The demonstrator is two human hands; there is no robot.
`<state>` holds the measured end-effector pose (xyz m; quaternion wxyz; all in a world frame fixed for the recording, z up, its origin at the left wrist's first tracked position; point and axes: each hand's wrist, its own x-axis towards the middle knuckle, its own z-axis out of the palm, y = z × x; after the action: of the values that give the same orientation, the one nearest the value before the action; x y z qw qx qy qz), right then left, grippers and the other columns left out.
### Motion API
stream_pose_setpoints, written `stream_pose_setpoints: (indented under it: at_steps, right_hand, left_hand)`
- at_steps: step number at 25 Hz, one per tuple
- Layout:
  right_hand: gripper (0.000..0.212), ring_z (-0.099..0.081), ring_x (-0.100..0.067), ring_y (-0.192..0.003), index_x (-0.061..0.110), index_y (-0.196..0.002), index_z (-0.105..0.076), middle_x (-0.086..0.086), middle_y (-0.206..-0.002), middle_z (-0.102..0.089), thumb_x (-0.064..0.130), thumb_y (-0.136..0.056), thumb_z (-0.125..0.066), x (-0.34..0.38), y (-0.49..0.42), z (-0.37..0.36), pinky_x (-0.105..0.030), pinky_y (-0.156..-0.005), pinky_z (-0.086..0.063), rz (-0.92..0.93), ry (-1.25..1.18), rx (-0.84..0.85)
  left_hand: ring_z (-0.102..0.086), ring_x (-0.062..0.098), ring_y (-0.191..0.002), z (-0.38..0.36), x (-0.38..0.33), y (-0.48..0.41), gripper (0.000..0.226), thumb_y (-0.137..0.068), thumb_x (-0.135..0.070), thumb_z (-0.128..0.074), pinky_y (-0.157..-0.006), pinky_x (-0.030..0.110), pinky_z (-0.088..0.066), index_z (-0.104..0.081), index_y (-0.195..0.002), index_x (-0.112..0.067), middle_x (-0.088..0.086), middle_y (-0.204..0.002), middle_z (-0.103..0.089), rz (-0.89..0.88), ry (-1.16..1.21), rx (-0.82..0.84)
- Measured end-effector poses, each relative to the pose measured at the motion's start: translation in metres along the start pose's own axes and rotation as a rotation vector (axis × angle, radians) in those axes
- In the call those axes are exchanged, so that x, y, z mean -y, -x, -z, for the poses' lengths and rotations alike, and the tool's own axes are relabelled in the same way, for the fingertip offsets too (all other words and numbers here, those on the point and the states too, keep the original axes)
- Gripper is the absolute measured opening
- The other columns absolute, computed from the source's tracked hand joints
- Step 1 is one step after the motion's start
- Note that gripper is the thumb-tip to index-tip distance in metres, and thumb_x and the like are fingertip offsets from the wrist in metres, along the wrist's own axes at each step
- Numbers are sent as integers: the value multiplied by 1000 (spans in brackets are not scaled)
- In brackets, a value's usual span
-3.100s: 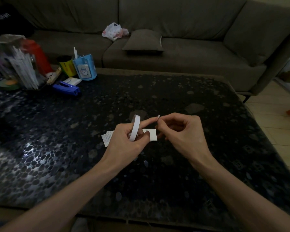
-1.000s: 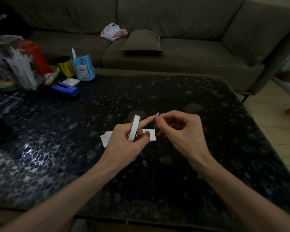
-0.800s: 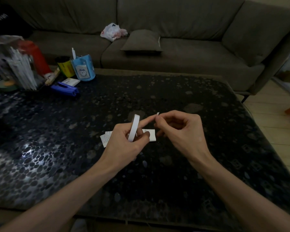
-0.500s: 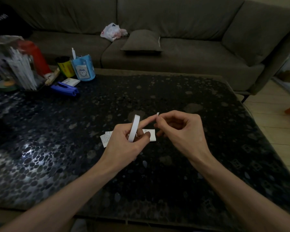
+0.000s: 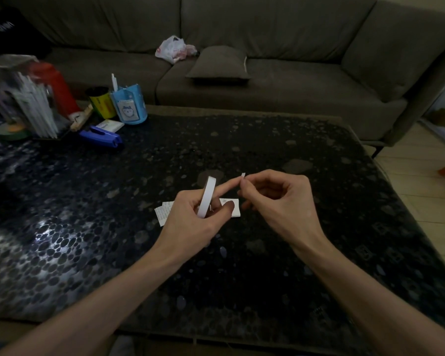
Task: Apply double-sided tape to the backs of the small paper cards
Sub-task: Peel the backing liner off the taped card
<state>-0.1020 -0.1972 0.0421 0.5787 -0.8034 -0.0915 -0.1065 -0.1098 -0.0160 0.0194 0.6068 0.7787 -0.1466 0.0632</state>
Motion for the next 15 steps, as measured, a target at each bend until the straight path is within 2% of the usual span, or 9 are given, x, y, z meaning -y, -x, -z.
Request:
stream_pose_setpoints:
  at_steps: [5,7,9,11,13,15]
  right_hand:
    - [9,-75,-5,-79,23,-98,-78,11,-87,-77,18,-91,-75,-1,1,-1,-19,-73,-61,22,31,-9]
    - [10,-75,-3,-82,25,-99,-78,13,-87,-76,19,-91,-77,-1,2,-1,-19,-76,-61,57,80,-27]
    - [12,-74,0,-84,26,-101,-76,15,-89,-75,19,-91,-77,-1,2,-1,-18,-78,-60,92,126,-49]
    - [12,-73,3,-85,26,-101,-76,17,-89,-74,20,-91,-76,-2,2,-2,-14,-78,-58,124,163,-66]
    - [12,-71,5,-85,27,-101,-76,19,-88,-72,25,-90,-74,-2,3,-3,-11,-78,-56,145,206,-71]
    - [12,-71,5,-86,28,-99,-75,20,-87,-71,28,-88,-72,-2,5,-4,-11,-79,-56,160,244,-81]
  left_hand:
    - [-43,4,-51,2,2,0,43,-96,-9,-70,-52,18,-39,-74,-121,-44,-10,-58,-50,-16,-14,-5]
    - [-43,5,-50,1,2,0,37,-96,-9,-70,-51,21,-39,-77,-114,-41,-15,-57,-53,-7,-30,3]
    - [-42,6,-48,0,3,1,27,-96,-8,-69,-51,26,-39,-80,-97,-32,-21,-57,-58,5,-43,20]
    - [-42,7,-47,0,4,1,19,-96,-7,-69,-51,29,-39,-79,-89,-22,-22,-60,-63,14,-48,22]
    - [-41,5,-46,0,5,1,13,-96,-7,-69,-49,24,-37,-77,-87,-9,-19,-64,-68,20,-43,23]
    - [-42,3,-44,0,5,2,14,-96,-8,-69,-48,17,-36,-75,-87,0,-23,-68,-70,19,-49,30]
